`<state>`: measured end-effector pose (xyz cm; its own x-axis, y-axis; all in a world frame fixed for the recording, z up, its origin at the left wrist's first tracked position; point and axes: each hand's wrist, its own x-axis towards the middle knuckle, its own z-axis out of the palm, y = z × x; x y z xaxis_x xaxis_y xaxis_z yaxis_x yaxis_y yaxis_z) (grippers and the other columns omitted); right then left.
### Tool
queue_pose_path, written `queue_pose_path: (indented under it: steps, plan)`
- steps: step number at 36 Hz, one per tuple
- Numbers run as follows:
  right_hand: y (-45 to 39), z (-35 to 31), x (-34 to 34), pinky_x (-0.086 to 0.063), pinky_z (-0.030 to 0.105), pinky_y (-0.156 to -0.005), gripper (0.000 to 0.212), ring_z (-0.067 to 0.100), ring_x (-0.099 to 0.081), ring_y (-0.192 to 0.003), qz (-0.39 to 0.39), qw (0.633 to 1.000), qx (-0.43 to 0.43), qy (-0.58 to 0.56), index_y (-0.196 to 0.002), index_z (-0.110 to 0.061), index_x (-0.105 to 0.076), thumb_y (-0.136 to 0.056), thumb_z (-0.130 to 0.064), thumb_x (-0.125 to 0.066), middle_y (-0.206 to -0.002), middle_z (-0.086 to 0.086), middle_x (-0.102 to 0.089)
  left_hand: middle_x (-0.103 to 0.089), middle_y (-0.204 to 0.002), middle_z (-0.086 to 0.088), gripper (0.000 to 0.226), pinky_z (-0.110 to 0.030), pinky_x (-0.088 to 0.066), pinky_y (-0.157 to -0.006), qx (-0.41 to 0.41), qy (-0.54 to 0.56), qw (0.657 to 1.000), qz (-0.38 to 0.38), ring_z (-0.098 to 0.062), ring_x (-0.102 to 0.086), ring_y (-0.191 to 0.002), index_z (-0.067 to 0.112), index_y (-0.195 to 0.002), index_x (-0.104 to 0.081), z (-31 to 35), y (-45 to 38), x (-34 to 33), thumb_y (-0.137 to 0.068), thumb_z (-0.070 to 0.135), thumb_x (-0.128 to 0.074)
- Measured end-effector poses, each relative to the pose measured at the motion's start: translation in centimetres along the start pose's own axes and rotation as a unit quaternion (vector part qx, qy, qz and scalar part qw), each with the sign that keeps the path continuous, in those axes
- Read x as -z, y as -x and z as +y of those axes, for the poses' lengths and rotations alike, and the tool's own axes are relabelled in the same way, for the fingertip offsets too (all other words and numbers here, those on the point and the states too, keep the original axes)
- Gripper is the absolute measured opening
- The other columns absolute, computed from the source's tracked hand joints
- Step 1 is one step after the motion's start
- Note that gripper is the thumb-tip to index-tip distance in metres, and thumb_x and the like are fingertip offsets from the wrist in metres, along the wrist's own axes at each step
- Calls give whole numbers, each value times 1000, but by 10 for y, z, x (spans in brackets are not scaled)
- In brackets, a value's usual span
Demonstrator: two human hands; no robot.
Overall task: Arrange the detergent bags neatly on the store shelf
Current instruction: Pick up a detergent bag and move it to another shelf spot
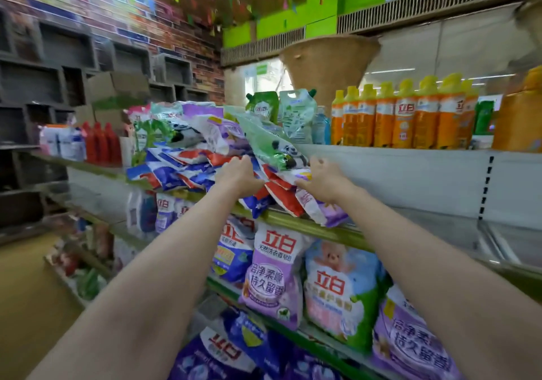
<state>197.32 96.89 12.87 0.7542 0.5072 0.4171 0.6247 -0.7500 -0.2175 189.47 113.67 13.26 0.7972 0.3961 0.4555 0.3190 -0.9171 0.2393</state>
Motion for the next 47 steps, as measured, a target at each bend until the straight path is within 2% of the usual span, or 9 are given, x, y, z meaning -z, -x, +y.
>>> queue_pose_path:
  steps: [16,24,29,31,35,39,42,45,47]
  plan:
    - [-114,43,-21,-37,44,-103,42,33,-42,-123,-30,996,-8,-78,-122,-4,-45,-99,-37,-32,-134,19,-43,-52,-129,-24,68,-38,-45,-91,100,142,985,7,-36,-52,-116,-5,-125,-47,28,-114,-36,-89,53,-49]
    - [-185,67,-36,-36,33,-83,32,26,-49,-104,-40,993,-8,-114,-106,-8,-51,-101,-33,-32,-126,22,-53,-48,-138,-15,83,-37,-44,-101,193,242,951,-6,-32,-49,-124,2,-135,-44,36,-172,-52,-81,64,-54]
    - [-216,78,-57,-26,39,-109,65,32,-32,-137,-125,982,-54,-134,-145,-6,-26,-99,-51,-21,-151,20,-30,-43,-143,-17,139,-47,-44,-101,219,245,944,-22,-38,-53,-120,6,-136,-43,36,-205,-72,-27,92,-52]
    - [-227,83,-64,-21,41,-113,78,30,-28,-141,-154,971,-63,-169,-149,-10,-19,-93,-64,-22,-154,15,-25,-39,-145,-20,143,-48,-41,-105,219,222,949,-36,-40,-45,-127,7,-138,-40,33,-216,-78,-23,91,-53]
    - [-266,107,-87,-23,48,-115,139,26,-31,-139,-203,939,-87,-263,-147,-27,-28,-31,-104,-36,-154,2,-29,-30,-148,-21,153,-51,-41,-103,224,257,938,-60,-41,-37,-132,3,-145,-27,38,-224,-78,-18,82,-60]
    - [-277,112,-99,-32,45,-112,131,26,-47,-128,-240,908,-99,-328,-135,-29,-48,-26,-101,-47,-144,4,-46,-50,-128,-16,126,-41,-50,-94,260,327,909,13,-33,-51,-117,-1,-132,-43,37,-221,-81,-24,59,-73]
    - [-249,95,-80,-26,47,-115,114,28,-36,-136,-180,907,-91,-370,-142,-23,-40,-53,-93,-39,-151,7,-35,-54,-125,-20,87,-39,-50,-93,280,369,882,88,-34,-55,-113,-3,-127,-42,39,-211,-84,-57,33,-81]
    - [-225,88,-60,-20,46,-117,75,27,-32,-139,-127,901,-87,-406,-147,-18,-29,-90,-66,-30,-155,9,-26,-57,-124,-19,62,-39,-49,-95,275,389,870,131,-35,-56,-113,-3,-123,-46,42,-208,-86,-71,19,-73]
    - [-220,90,-55,-19,50,-116,63,28,-34,-137,-110,894,-81,-427,-149,-19,-22,-97,-55,-24,-156,9,-20,-60,-120,-19,45,-38,-49,-95,269,401,861,158,-34,-58,-111,-1,-116,-54,44,-204,-82,-77,16,-68]
